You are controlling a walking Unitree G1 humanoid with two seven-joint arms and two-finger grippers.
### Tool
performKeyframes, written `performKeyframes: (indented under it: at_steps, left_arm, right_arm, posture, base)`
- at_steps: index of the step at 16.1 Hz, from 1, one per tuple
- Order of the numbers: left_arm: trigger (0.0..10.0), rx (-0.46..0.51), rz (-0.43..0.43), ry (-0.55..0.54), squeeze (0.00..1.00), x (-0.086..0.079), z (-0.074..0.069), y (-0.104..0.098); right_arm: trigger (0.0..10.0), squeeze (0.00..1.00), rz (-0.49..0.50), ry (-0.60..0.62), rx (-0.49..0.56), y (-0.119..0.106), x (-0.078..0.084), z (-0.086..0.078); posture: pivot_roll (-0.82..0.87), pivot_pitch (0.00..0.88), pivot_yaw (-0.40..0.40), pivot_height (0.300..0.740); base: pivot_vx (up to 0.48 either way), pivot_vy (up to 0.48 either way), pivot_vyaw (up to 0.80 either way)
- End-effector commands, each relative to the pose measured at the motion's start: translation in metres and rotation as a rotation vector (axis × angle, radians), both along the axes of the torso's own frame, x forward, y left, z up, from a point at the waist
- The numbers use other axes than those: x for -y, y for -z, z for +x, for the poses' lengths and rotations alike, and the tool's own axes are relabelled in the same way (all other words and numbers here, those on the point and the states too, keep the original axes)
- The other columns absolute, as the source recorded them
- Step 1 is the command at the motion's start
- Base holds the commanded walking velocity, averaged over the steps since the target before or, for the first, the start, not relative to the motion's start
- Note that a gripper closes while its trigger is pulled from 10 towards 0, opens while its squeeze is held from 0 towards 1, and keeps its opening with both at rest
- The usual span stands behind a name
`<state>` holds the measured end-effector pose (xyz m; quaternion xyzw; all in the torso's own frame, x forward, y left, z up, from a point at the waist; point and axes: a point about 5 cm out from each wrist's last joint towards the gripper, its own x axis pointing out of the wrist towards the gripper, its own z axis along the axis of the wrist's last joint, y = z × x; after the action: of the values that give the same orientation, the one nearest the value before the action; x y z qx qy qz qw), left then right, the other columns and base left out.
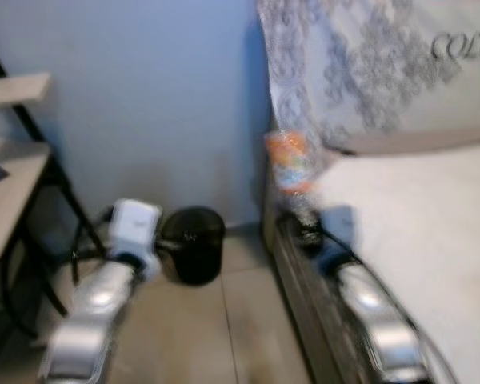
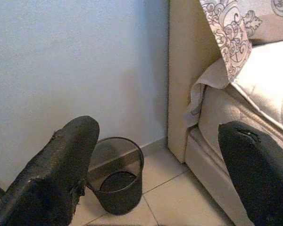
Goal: Clean up the room
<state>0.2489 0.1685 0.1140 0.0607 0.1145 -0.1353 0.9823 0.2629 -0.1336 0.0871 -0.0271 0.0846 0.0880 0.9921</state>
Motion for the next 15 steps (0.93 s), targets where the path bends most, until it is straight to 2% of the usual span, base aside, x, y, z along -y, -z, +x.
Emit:
performKeyframes:
  at_steps: [1,3,4,7,9,11,12,13,15]
  left_arm:
    - [10.0,0.007,0.019,-0.028,0.00,-0.009,0.000,-0.003]
    - [10.0,0.007,0.016,-0.032,0.00,-0.010,0.001,-0.003]
    - [10.0,0.007,0.016,-0.032,0.00,-0.010,0.001,-0.003]
    - [10.0,0.009,0.018,-0.030,0.00,-0.009,0.002,-0.004]
    - [10.0,0.010,0.019,-0.029,0.00,-0.009,0.002,-0.004]
    - [10.0,0.010,0.019,-0.027,0.00,-0.009,0.003,-0.004]
    - [10.0,0.009,0.020,-0.025,0.00,-0.009,0.003,-0.004]
    - [10.0,0.009,0.022,-0.024,0.00,-0.009,0.003,-0.004]
    - [10.0,0.009,0.025,-0.021,0.00,-0.009,0.004,-0.004]
  right_arm:
    - [10.0,0.00,0.013,-0.022,0.056,-0.009,-0.011,0.003]
    - [10.0,0.00,0.035,-0.074,0.020,-0.008,-0.016,0.003]
    - [10.0,0.00,0.096,-0.115,-0.024,-0.006,-0.019,0.001]
    - [10.0,0.00,0.114,-0.105,-0.013,-0.006,-0.018,0.000]
    - [10.0,0.00,0.138,-0.094,-0.026,-0.005,-0.018,0.001]
    - [10.0,0.00,0.109,-0.081,-0.029,-0.005,-0.017,0.001]
    - [10.0,0.00,0.136,-0.086,-0.045,-0.003,-0.017,0.001]
    - [10.0,0.00,0.101,-0.076,-0.047,-0.002,-0.015,0.002]
    - [10.0,0.00,0.092,-0.073,-0.063,0.001,-0.015,0.001]
  posture:
    - [0.04,0.000,0.012,0.740]
    - [0.04,0.000,0.011,0.740]
    - [0.04,0.000,0.011,0.740]
    - [0.04,0.000,0.011,0.740]
    - [0.03,0.000,0.011,0.740]
    - [0.03,0.000,0.011,0.740]
    - [0.03,0.000,0.012,0.740]
    - [0.03,0.000,0.012,0.740]
    - [0.04,0.000,0.012,0.740]
  base:
    - [0.300,0.000,0.00]
    - [0.300,0.000,0.00]
    - [0.300,0.000,0.58]
    - [0.303,0.000,0.80]
    - [0.302,0.000,0.00]
    - [0.300,0.000,0.00]
    - [0.300,0.000,0.00]
    - [0.300,0.000,0.00]
    - [0.298,0.000,0.00]
